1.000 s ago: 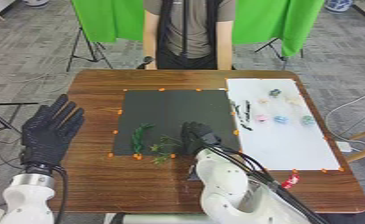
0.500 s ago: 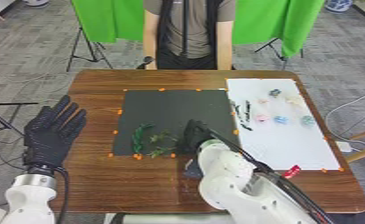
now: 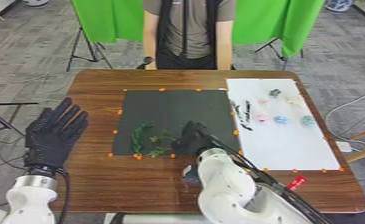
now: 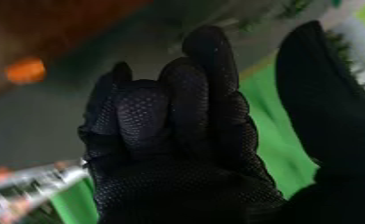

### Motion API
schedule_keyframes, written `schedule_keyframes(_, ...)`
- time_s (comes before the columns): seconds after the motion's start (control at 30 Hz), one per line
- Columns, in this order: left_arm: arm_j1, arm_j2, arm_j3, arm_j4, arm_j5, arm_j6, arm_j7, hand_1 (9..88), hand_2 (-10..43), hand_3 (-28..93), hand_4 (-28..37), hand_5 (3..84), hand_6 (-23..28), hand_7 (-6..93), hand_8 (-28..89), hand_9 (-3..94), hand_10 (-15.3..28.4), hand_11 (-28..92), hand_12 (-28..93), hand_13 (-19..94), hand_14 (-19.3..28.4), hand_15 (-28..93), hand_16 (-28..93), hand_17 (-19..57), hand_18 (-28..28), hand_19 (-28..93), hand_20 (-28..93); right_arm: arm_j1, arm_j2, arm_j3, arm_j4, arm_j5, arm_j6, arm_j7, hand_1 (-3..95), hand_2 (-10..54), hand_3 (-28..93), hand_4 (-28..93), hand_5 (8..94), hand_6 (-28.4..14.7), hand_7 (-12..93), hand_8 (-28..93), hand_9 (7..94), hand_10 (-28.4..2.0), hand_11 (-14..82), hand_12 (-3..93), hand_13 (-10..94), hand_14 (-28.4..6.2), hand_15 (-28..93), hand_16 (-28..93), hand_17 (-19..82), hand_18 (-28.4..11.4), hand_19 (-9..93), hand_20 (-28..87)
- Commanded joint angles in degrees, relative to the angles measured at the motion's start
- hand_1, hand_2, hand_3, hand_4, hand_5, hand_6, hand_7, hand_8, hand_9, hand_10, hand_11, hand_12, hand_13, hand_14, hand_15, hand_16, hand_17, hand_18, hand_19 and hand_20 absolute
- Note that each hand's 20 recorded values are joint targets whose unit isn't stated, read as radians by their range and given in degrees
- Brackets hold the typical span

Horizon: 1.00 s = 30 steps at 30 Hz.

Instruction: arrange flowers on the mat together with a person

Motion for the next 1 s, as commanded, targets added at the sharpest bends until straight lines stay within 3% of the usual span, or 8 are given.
schedule_keyframes(0.03, 1.8, -0.43, -0.16, 0.01, -0.5, -0.32, 0.28, 24.5, 15.5, 75, -28.3, 38.5, 7.2, 10.6, -9, 27.0, 13.7, 17, 7, 20, 14.3, 27, -6, -6.2, 11.8, 31, 9, -1.3, 2.8, 0.5, -1.9, -7.7, -2.2, -3.5, 32.2, -9.5, 76, -18, 49.4, -9.1, 54, -18, 53.2, -21.5, 61.5, 47.1, 48, -22.7, 78, 45, 20, -28.4, 82, 35)
schedule_keyframes(0.27, 0.9, -0.45, 0.55, 0.3, -0.43, -0.12, -0.3, 24.5, 15.5, 75, -28.3, 38.4, 7.2, 10.6, -9, 27.1, 13.7, 17, 7, 20, 14.4, 27, -6, -6.2, 11.9, 31, 9, 0.8, 1.6, -1.6, 3.1, -13.2, -5.5, -4.7, 34.2, -9.5, 78, -22, 45.3, -10.6, 42, -15, 48.1, -22.8, 61.3, 46.7, 45, -23.4, 77, 45, 19, -28.4, 80, 37)
schedule_keyframes(0.47, 0.9, -0.48, 0.61, 0.3, -0.44, 0.05, -0.44, 24.5, 15.6, 75, -28.3, 38.4, 7.2, 10.7, -9, 27.1, 13.7, 17, 7, 20, 14.4, 27, -7, -6.3, 12.1, 31, 9, 2.5, 1.1, -3.2, 4.6, -13.1, -9.2, -5.8, 34.4, -9.5, 79, -28, 46.0, -10.2, 41, -14, 47.3, -22.7, 61.2, 47.3, 44, -23.2, 77, 46, 19, -28.4, 79, 39)
schedule_keyframes(0.73, 0.5, -0.37, 0.7, 0.36, -0.31, -0.14, -0.96, 24.4, 15.6, 75, -28.3, 38.5, 7.2, 10.9, -9, 28.2, 13.9, 17, 7, 21, 14.5, 27, -6, -6.8, 12.6, 32, 9, 3.5, 0.3, -5.9, 5.5, -14.8, -11.1, -7.3, 38.9, -9.5, 76, -28, 59.7, -4.7, 46, -15, 55.4, -19.0, 60.6, 46.4, 50, -20.6, 75, 45, 20, -28.0, 78, 40)
schedule_keyframes(0.77, 0.5, -0.35, 0.79, 0.39, -0.32, -0.22, -0.98, 24.4, 15.6, 75, -28.3, 38.5, 7.2, 10.9, -9, 28.3, 14.0, 17, 7, 21, 14.5, 27, -6, -6.8, 12.6, 32, 10, 3.6, 0.2, -6.1, 5.5, -14.8, -11.4, -7.4, 42.1, -9.5, 71, -28, 63.0, -3.2, 44, 2, 59.5, -17.8, 59.4, 46.3, 52, -19.7, 74, 45, 21, -27.6, 77, 40)
schedule_keyframes(0.8, 0.5, -0.37, 0.81, 0.43, -0.33, -0.32, -1.06, 24.5, 15.6, 75, -28.3, 38.5, 7.2, 10.9, -9, 28.4, 14.0, 17, 7, 21, 14.5, 27, -6, -6.8, 12.7, 32, 10, 3.6, 0.0, -6.1, 5.7, -14.9, -11.8, -7.7, 44.0, -9.5, 68, -28, 65.1, -2.4, 43, 9, 61.6, -17.4, 58.9, 45.7, 53, -19.4, 74, 45, 21, -27.6, 77, 40)
schedule_keyframes(1.0, -0.3, -0.08, 1.38, 0.88, -0.34, -0.45, -1.55, 24.5, 15.7, 75, -28.3, 38.6, 7.2, 10.9, -9, 29.0, 14.1, 17, 7, 21, 14.7, 27, -6, -7.0, 12.8, 33, 10, 3.5, -0.7, -7.4, 6.6, -14.9, -11.9, -6.6, 53.7, -9.5, 57, -28, 71.5, -0.5, 44, 17, 67.8, -15.9, 58.1, 44.7, 57, -18.0, 73, 46, 23, -27.3, 78, 41)
